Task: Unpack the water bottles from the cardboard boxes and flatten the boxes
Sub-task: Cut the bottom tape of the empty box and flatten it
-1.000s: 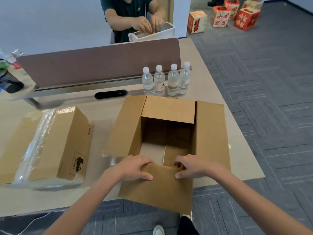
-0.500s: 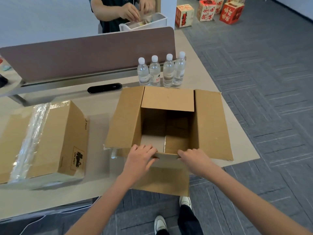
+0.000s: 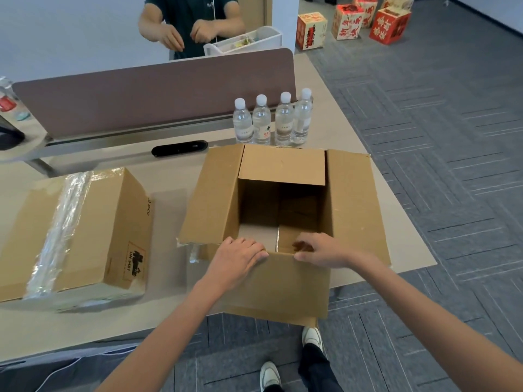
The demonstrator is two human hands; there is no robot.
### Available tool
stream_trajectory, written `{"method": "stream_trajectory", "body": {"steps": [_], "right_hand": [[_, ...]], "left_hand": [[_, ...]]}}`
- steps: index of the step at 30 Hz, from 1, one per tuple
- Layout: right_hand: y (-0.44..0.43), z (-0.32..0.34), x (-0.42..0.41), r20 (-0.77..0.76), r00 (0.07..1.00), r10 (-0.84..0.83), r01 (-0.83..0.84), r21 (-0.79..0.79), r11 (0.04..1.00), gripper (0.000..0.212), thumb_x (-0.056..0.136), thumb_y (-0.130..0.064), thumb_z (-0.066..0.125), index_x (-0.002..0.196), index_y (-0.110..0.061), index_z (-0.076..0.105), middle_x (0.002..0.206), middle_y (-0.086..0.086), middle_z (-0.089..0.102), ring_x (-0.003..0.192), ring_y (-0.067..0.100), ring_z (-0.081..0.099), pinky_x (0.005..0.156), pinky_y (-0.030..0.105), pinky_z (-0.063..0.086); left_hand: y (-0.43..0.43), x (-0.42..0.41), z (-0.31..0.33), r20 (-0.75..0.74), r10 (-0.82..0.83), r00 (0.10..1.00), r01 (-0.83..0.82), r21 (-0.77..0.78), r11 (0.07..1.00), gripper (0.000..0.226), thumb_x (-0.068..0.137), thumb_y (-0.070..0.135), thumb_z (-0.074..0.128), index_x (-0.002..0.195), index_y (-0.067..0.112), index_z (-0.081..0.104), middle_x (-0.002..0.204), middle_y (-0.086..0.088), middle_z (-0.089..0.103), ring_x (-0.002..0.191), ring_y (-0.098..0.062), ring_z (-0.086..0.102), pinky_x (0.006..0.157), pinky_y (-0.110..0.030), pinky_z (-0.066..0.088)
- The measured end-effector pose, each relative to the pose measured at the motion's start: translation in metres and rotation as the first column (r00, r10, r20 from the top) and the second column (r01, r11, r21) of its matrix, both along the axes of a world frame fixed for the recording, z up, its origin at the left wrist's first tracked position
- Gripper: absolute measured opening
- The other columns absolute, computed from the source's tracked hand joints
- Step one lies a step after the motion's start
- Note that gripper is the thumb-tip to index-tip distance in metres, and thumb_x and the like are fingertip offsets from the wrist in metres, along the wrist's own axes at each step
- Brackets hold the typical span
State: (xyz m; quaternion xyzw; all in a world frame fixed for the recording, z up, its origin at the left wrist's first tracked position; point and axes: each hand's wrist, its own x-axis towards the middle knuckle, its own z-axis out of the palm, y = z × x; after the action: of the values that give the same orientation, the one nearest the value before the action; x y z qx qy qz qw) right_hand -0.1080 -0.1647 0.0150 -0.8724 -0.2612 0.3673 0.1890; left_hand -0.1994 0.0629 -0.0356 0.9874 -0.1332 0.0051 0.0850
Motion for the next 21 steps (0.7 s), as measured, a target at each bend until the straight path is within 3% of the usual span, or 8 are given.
{"method": "stream_trajectory", "body": {"steps": [4,8,10,13,21], "right_hand": [[0.001,-0.001,0.034,-0.028,0.962,-0.273,0.274,0.150,0.950,0.045,0.100,-0.025,0.052,0.141,-0.012,0.041,0.141,0.006,0.051,0.127,0.020,0.050,0.105,0.031,0.042],[0.006,-0.002,0.063,-0.149,0.885,-0.442,0.464,0.188,0.866,0.044,0.101,-0.020,0.048,0.143,-0.010,0.037,0.146,0.008,0.044,0.128,0.023,0.048,0.108,0.041,0.043],[0.011,-0.002,0.072,-0.122,0.891,-0.436,0.452,0.171,0.875,0.048,0.101,-0.017,0.048,0.146,-0.009,0.034,0.149,0.009,0.040,0.132,0.025,0.044,0.110,0.040,0.040],[0.018,-0.004,0.083,-0.069,0.898,-0.435,0.440,0.172,0.881,0.052,0.101,-0.015,0.048,0.149,-0.008,0.030,0.152,0.009,0.038,0.136,0.025,0.040,0.109,0.036,0.037],[0.004,0.005,0.103,0.146,0.920,-0.363,0.301,0.328,0.895,0.037,0.101,-0.009,0.042,0.138,-0.011,0.048,0.138,0.005,0.054,0.129,0.019,0.050,0.104,0.028,0.041]], "left_hand": [[0.002,0.011,0.006,-0.145,0.000,0.989,0.000,-0.001,1.000,0.092,0.087,0.067,-0.019,0.117,0.028,0.059,0.113,0.009,0.064,0.103,-0.010,0.059,0.085,-0.028,0.042],[-0.004,0.017,0.014,-0.214,0.078,0.974,-0.116,-0.174,0.978,0.068,0.094,0.060,0.004,0.120,0.025,0.056,0.108,0.010,0.064,0.095,-0.006,0.058,0.088,-0.026,0.045],[-0.007,0.025,0.016,-0.236,0.157,0.959,-0.214,-0.236,0.948,0.054,0.098,0.054,0.014,0.120,0.024,0.054,0.106,0.010,0.063,0.091,-0.004,0.057,0.085,-0.025,0.048],[-0.012,0.045,0.018,-0.244,0.230,0.942,-0.295,-0.278,0.914,0.041,0.104,0.045,0.029,0.130,0.022,0.051,0.121,0.005,0.061,0.107,-0.010,0.059,0.092,-0.031,0.050],[-0.023,0.108,0.032,-0.178,0.266,0.947,-0.303,-0.231,0.925,0.045,0.106,0.035,0.035,0.147,0.019,0.039,0.151,0.001,0.042,0.139,-0.013,0.038,0.114,-0.035,0.035]]}}
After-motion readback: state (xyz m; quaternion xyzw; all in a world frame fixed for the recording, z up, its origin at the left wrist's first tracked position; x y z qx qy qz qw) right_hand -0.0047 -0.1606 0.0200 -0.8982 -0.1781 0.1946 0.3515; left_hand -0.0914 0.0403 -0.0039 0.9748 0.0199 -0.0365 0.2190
